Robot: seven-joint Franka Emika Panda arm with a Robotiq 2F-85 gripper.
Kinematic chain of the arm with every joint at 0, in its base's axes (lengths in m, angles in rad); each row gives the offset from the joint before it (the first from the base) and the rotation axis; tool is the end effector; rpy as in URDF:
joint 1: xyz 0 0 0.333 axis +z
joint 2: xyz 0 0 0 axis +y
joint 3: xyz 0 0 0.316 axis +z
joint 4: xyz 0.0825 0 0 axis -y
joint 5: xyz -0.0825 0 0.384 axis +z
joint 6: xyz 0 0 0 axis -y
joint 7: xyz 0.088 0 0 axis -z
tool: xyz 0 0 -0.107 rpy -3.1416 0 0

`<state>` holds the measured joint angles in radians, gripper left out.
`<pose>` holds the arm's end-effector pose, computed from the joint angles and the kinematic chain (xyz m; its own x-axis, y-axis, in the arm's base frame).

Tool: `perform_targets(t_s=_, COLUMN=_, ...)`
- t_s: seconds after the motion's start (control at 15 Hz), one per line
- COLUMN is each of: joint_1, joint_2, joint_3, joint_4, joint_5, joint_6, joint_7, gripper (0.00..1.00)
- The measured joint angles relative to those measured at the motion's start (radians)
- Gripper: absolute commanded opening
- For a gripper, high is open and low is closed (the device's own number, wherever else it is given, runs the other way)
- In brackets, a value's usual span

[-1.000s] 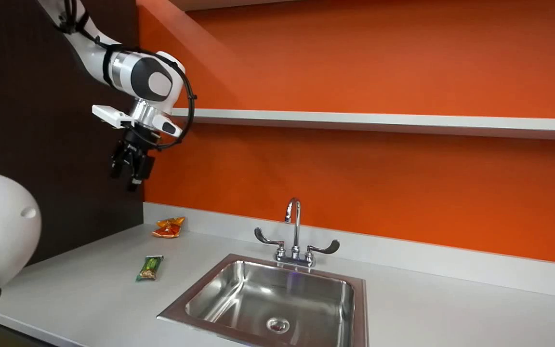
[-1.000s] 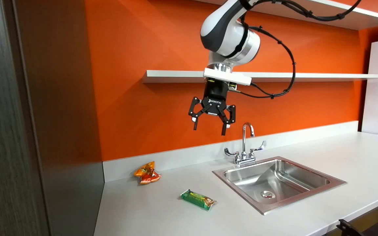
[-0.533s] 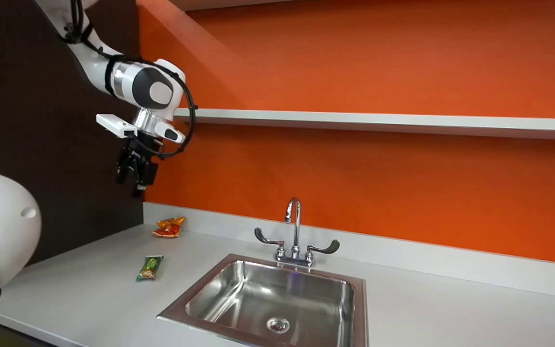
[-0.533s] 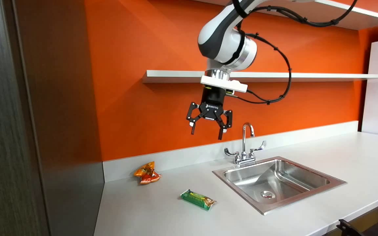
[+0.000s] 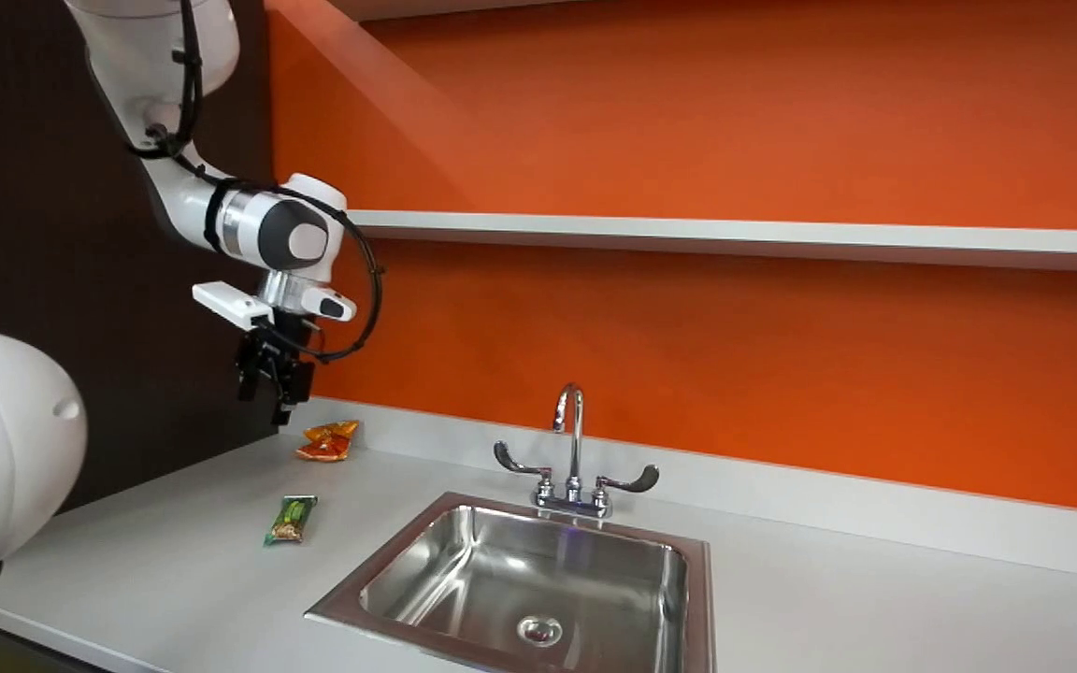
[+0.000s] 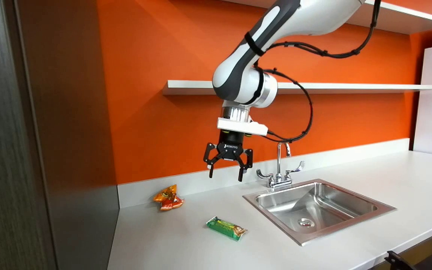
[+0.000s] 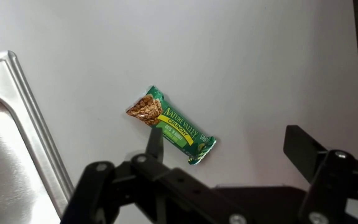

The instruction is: Pick up a pack of snack and put it in the sink

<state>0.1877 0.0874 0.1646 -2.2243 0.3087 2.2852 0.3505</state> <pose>0.4995 0.1908 0.3345 0.9735 -0.1885 -0.1297 -0.2124 -0.9552 -0.2060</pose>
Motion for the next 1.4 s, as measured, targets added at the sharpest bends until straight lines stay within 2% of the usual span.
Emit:
perform_targets(t_s=0.8, joint_1=0.023, joint_2=0.249, joint_3=-0.011, joint_4=0.075, joint_5=-0.074, joint_6=0.153, joint_7=0.0, gripper=1.0)
perform_targets(t_s=1.4, joint_1=0.023, joint_2=0.265, joint_3=-0.014, joint_4=0.078, joint_5=-0.074, joint_6=0.154, joint_7=-0.001, gripper=1.0)
